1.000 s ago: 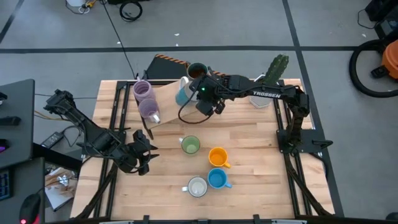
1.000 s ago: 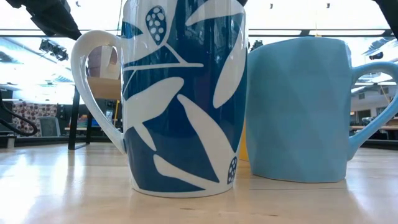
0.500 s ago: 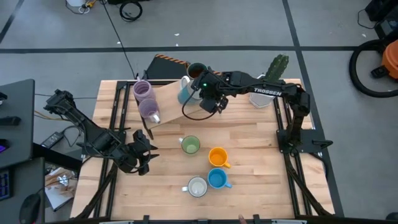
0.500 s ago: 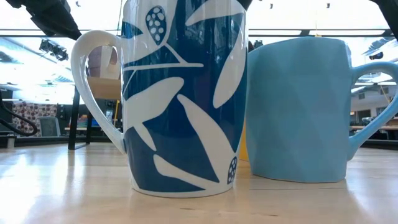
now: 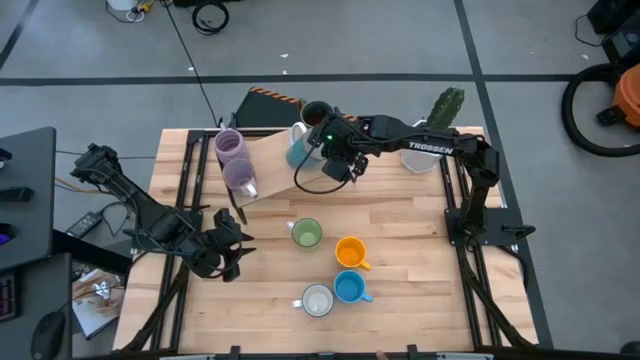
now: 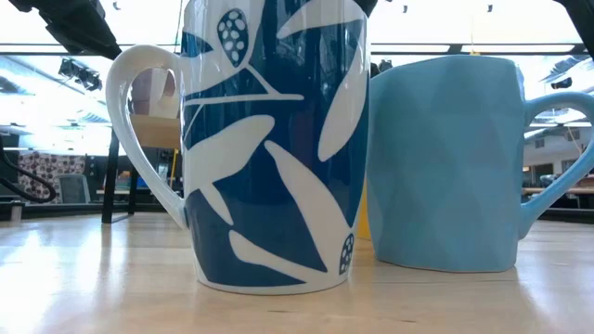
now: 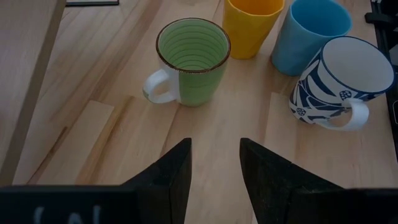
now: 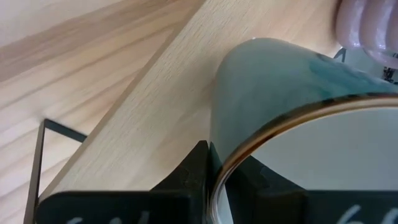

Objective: Place coffee mugs
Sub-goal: Put the blue-green mug on the shelf

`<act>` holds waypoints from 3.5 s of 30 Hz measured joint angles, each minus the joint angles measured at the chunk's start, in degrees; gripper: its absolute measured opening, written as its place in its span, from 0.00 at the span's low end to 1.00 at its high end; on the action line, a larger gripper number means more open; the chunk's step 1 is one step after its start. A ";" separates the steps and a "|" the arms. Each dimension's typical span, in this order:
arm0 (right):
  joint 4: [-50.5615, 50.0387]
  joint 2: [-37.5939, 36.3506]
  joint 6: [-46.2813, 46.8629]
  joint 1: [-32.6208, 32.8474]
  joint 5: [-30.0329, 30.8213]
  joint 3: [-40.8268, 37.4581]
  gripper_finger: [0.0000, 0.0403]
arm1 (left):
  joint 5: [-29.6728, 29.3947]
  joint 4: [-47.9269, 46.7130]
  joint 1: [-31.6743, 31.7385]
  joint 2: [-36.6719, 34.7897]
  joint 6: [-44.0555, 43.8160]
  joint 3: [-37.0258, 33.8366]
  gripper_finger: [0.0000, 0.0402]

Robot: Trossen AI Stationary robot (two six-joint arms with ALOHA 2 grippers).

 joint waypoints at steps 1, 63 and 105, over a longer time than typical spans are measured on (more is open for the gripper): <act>0.00 0.02 -0.34 0.14 0.53 0.00 0.11 | 0.00 0.02 -0.02 0.00 0.00 0.00 0.35; 13.89 0.28 -0.03 1.09 1.53 -0.16 0.34 | 0.02 0.03 -0.01 0.00 -0.02 0.00 0.35; 20.60 -0.30 14.22 0.74 -3.45 -0.13 0.59 | 1.31 0.02 -0.02 0.00 -0.46 0.00 0.35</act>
